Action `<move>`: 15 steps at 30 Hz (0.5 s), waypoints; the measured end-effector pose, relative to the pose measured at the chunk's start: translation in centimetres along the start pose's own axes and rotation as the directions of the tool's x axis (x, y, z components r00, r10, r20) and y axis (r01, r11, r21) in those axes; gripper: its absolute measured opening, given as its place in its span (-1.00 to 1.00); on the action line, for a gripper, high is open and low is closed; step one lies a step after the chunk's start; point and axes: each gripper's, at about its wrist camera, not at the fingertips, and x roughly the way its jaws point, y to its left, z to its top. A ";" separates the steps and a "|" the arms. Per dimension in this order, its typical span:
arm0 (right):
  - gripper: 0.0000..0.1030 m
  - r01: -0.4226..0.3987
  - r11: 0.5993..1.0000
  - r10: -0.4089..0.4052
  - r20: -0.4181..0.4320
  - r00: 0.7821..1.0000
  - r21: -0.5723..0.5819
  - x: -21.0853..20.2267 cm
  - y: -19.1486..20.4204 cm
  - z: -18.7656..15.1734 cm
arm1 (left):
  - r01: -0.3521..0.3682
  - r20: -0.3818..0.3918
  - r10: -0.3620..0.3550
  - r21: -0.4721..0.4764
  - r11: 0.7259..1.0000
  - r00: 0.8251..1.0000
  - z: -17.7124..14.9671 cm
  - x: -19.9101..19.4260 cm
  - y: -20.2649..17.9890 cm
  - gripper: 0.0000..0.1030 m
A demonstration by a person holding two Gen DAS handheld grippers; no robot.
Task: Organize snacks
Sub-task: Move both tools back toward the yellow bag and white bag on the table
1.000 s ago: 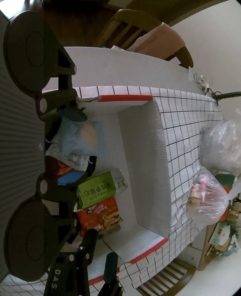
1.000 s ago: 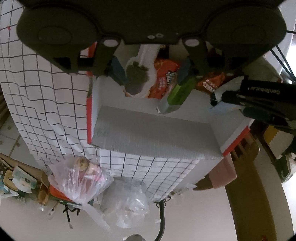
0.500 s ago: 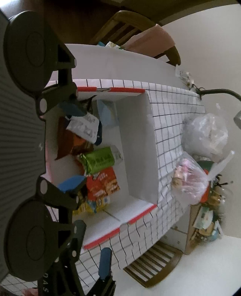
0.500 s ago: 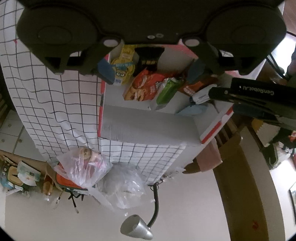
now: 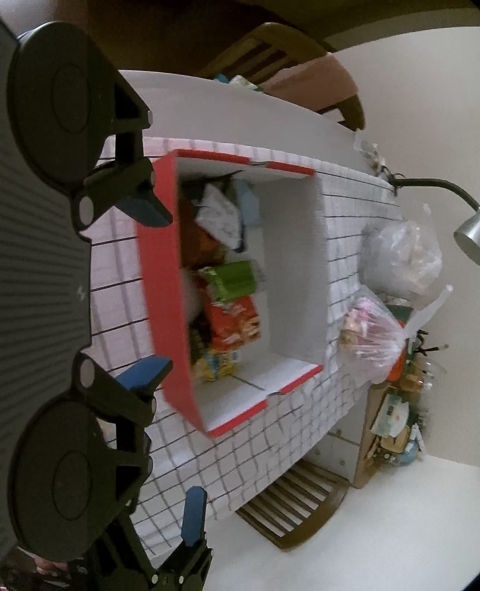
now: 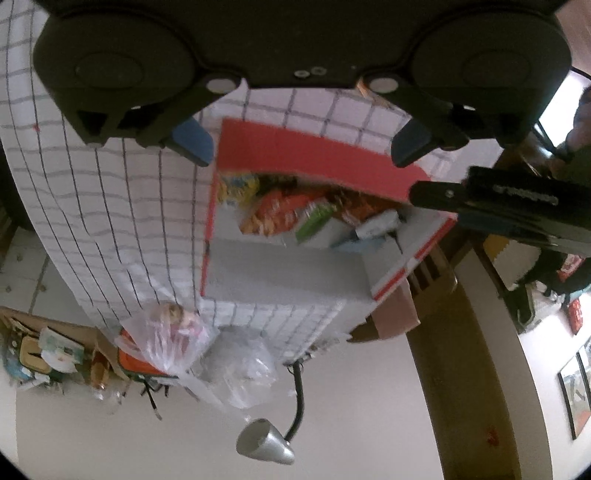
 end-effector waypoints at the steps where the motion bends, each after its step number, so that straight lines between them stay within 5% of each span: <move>1: 0.99 0.007 1.000 -0.007 -0.008 1.000 0.002 -0.1 -0.2 -0.5 | -0.004 -0.004 0.004 -0.001 1.000 1.000 -0.5 -0.1 -0.1 0.49; 15: 0.99 -0.014 0.987 -0.012 -0.158 0.987 -0.162 1.7 -0.2 -5.8 | -0.068 -0.152 0.051 -0.108 0.992 0.987 -7.4 1.1 -0.7 0.49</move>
